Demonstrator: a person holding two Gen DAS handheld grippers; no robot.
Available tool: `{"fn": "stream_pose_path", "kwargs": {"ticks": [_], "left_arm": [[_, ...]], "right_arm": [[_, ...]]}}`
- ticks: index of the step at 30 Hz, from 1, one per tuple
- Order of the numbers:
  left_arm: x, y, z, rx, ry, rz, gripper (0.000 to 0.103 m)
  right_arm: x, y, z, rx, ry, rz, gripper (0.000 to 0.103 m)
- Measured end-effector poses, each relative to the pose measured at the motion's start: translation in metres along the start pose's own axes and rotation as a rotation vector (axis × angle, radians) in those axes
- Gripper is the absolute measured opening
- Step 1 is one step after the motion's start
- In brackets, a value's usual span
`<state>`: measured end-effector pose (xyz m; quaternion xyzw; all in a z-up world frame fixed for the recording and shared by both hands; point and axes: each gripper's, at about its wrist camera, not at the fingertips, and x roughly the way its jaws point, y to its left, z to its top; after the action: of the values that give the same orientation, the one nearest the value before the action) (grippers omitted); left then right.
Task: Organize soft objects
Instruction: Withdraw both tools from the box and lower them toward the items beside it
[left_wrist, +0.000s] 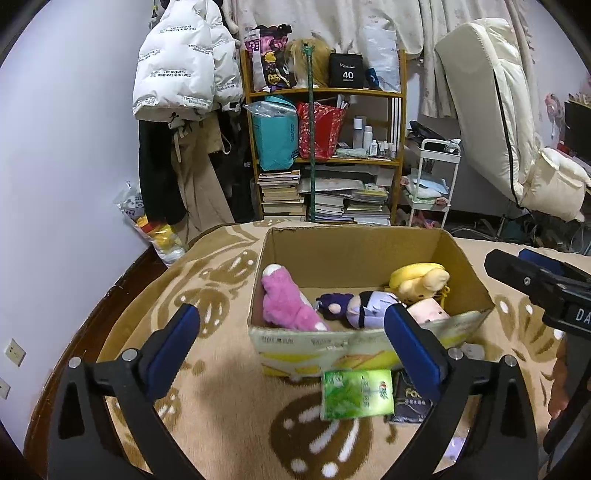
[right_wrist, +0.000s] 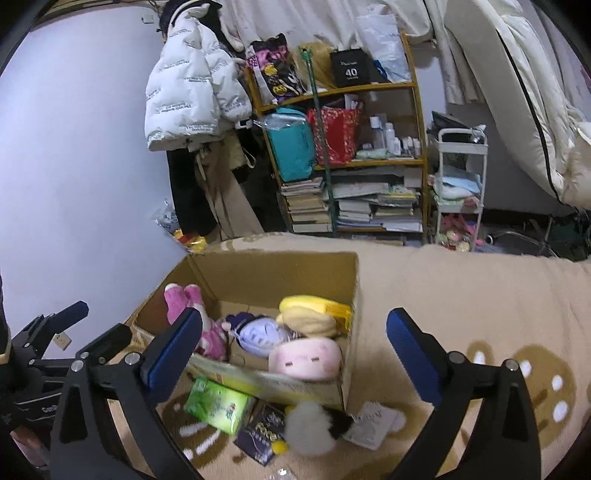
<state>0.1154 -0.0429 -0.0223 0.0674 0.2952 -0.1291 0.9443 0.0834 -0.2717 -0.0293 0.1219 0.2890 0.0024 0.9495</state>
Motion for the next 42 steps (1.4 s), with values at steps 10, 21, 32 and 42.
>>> {"fn": "stream_pose_path", "kwargs": {"ticks": [10, 21, 32, 42], "left_arm": [[-0.021, -0.002, -0.007, 0.035, 0.067, -0.039, 0.1], [-0.032, -0.01, -0.023, 0.106, 0.153, -0.037, 0.1], [-0.018, -0.007, -0.029, 0.093, 0.226, -0.07, 0.1], [0.01, -0.004, -0.031, 0.039, 0.295, -0.134, 0.1]], "right_arm": [[-0.03, 0.003, -0.014, -0.027, 0.056, -0.02, 0.103], [-0.036, 0.005, -0.036, -0.076, 0.23, -0.038, 0.103], [-0.03, 0.009, -0.041, -0.172, 0.303, -0.059, 0.103], [-0.005, 0.012, -0.049, -0.303, 0.419, -0.048, 0.095]]}}
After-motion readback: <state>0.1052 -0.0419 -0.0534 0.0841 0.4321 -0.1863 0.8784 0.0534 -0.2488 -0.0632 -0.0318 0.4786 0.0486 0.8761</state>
